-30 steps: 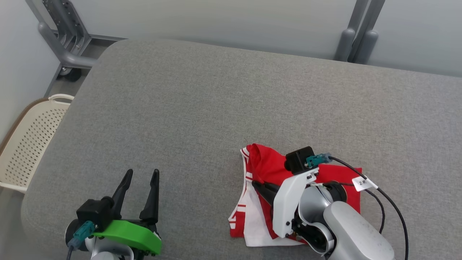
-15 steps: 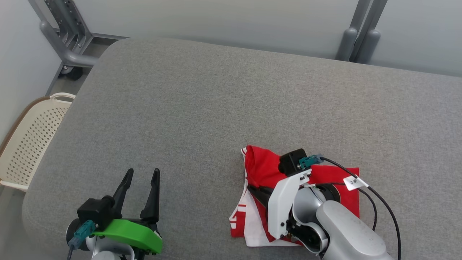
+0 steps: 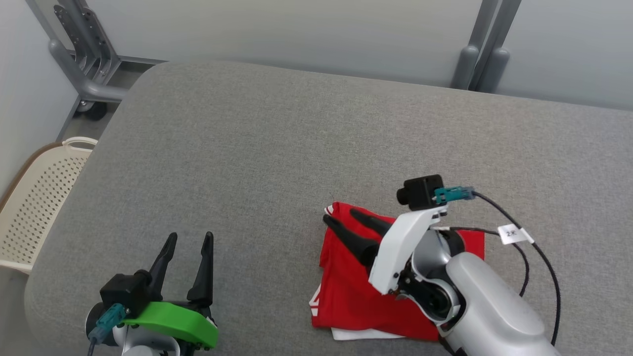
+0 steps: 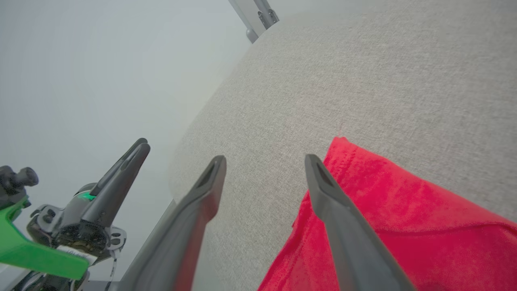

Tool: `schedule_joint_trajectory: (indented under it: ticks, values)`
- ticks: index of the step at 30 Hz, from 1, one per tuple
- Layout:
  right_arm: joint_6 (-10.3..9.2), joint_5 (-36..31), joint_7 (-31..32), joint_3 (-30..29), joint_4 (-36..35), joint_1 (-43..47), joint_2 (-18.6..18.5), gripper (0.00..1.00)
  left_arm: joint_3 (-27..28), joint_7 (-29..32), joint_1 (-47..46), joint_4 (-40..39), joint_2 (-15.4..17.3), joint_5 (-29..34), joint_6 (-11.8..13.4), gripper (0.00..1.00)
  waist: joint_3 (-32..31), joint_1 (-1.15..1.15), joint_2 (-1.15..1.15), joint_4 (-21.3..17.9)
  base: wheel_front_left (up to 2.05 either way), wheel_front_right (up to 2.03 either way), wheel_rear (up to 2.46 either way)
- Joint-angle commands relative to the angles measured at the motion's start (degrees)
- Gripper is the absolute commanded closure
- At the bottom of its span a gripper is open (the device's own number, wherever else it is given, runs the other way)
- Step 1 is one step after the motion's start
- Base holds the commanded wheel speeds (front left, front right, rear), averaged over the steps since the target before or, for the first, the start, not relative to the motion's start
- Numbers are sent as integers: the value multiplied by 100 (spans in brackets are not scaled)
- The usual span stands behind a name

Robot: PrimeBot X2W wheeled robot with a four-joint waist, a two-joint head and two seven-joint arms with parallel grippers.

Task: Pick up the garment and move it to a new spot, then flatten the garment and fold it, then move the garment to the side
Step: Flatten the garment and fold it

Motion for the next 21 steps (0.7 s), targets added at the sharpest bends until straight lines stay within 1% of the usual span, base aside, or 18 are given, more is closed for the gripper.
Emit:
schedule_joint_trajectory:
  ticks: [1, 3, 7, 12, 15, 21]
  values:
    - [1, -116, -58, -153, -69, 43, -28, 0, 20, -15, 64, -17, 39, 41, -15, 0, -35, 0, 0, -40, 0, 0, 0]
    - [0, -417, -54, -452, -145, 146, -25, 0, 38, -15, 79, -39, 47, 61, -15, 0, -58, 0, 0, -73, 0, 0, 0]
    - [1, -1169, -21, -1250, -373, 478, -39, 0, 35, -15, 126, -73, 42, 83, -16, 0, -91, 0, 0, -116, 0, 0, 0]
    - [0, -1898, 225, -2305, -898, 1112, -31, 0, 15, -15, 157, -81, 23, 91, -16, 0, -116, 0, 0, -178, 0, 0, 0]
    - [1, -2115, 470, -2779, -1293, 1486, -23, 0, 5, -15, 204, -76, 35, 81, -16, 0, -130, 0, 0, -228, 0, 0, 0]
    - [1, -2050, 869, -3266, -1852, 2109, -20, 0, -14, -15, 230, -77, 48, 75, -16, 0, -142, 0, 0, -315, 0, 0, 0]
